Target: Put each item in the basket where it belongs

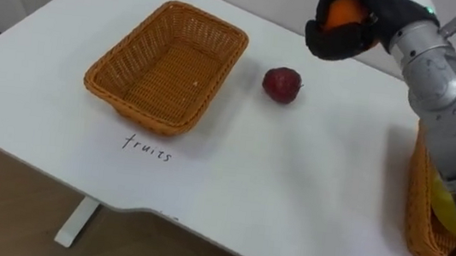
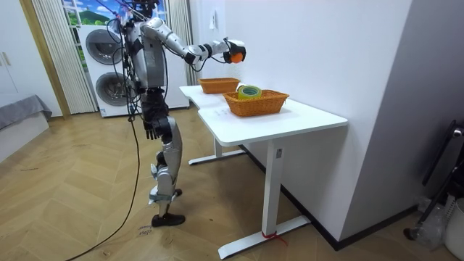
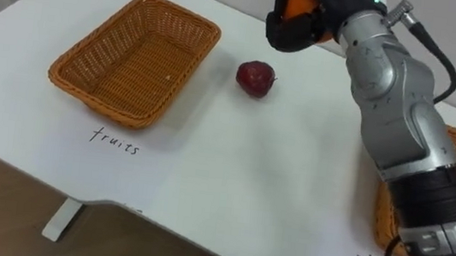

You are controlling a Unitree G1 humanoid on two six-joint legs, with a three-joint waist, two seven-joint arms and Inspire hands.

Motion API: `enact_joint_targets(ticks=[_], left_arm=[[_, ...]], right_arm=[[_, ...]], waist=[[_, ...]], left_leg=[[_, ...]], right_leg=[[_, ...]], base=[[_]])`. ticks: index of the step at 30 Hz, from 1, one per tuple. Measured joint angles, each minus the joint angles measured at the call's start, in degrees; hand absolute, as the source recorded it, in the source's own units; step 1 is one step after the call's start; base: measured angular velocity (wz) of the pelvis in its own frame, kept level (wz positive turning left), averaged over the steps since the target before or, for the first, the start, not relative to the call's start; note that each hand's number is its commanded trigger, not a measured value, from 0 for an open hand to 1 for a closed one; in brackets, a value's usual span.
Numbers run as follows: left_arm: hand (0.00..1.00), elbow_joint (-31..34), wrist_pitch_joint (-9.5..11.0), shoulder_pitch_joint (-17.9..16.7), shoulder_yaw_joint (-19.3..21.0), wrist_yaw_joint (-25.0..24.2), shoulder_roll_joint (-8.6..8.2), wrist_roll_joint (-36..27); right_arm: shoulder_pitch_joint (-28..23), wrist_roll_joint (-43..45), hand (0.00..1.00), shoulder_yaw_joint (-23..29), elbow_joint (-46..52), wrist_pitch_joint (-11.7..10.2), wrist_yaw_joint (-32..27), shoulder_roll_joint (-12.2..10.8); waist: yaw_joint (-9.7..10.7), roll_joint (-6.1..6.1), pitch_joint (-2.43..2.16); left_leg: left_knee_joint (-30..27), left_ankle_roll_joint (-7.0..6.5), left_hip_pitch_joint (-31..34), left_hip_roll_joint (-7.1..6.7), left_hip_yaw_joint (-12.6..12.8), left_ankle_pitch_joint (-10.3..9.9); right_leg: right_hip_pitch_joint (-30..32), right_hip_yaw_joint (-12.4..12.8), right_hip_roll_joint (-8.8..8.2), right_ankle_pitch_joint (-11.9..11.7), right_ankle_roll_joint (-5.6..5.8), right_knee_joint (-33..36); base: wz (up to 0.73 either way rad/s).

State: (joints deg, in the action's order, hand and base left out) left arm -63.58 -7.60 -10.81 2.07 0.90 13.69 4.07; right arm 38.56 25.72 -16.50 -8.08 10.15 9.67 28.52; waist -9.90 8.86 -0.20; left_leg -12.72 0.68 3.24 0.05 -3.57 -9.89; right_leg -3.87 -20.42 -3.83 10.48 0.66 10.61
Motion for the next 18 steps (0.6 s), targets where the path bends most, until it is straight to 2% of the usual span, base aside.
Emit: enact_joint_targets(ticks=[4, 9, 11, 16, 17, 18], left_arm=[[0.0, 0.12, 0.0, 0.05, -0.01, -0.18, -0.86, 0.21], [0.0, 2.97, -0.03, 0.03, 0.07, 0.02, -1.1, 0.06], [0.0, 3.33, -0.05, -0.2, 0.08, 0.27, -0.92, 0.02], [0.0, 3.43, -0.86, -0.34, 0.07, 1.2, -0.97, 0.2], [0.0, 3.43, -1.03, -0.47, 0.03, 1.21, -1.0, 0.43], [0.0, 3.43, -1.2, -0.71, 0.04, 1.2, -1.05, 0.49]], right_arm=[[0.01, -0.14, 1.0, -0.05, 1.8, 0.12, 1.01, 0.0], [0.12, -0.48, 1.0, -0.29, 2.08, 1.26, 1.58, -0.03], [0.14, -0.47, 1.0, -0.28, 2.08, 1.36, 1.69, -0.19], [0.13, -0.35, 1.0, -0.3, 1.96, 3.69, 1.86, -1.59], [0.13, -0.35, 1.0, -0.31, 1.55, 3.77, 1.88, -2.16], [0.14, -0.36, 1.0, -0.31, 1.19, 3.79, 1.99, -2.92]], waist=[[-0.21, 0.18, 0.07], [-1.91, 1.65, 0.49], [-2.47, 2.19, 0.5], [-3.32, 3.01, 0.81], [-4.12, 3.03, 1.04], [-4.85, 3.14, 1.0]], left_leg=[[0.03, 0.0, 0.06, 0.01, 0.03, 0.0], [0.0, 0.04, 0.05, 0.01, -0.25, 0.01], [-0.01, 0.04, 0.01, -0.03, -0.38, 0.02], [0.01, 0.02, -0.17, -0.62, -3.16, 0.02], [-0.03, 0.01, -0.77, -0.71, -3.52, 0.03], [-0.03, 0.0, -1.07, -0.75, -3.71, 0.02]], right_leg=[[0.05, -0.15, -0.01, 0.01, 0.01, 0.0], [-0.01, -0.4, 0.01, 0.08, 0.13, 0.05], [-0.2, -0.7, -0.03, 0.08, 0.13, 0.06], [-1.71, -3.56, -0.25, 0.2, 0.32, -0.03], [-2.18, -3.56, -0.27, 0.25, 0.41, -0.05], [-2.54, -3.74, -0.29, 0.31, 0.5, -0.09]], base=[[0.0], [0.02], [0.08], [0.28], [0.18], [0.16]])
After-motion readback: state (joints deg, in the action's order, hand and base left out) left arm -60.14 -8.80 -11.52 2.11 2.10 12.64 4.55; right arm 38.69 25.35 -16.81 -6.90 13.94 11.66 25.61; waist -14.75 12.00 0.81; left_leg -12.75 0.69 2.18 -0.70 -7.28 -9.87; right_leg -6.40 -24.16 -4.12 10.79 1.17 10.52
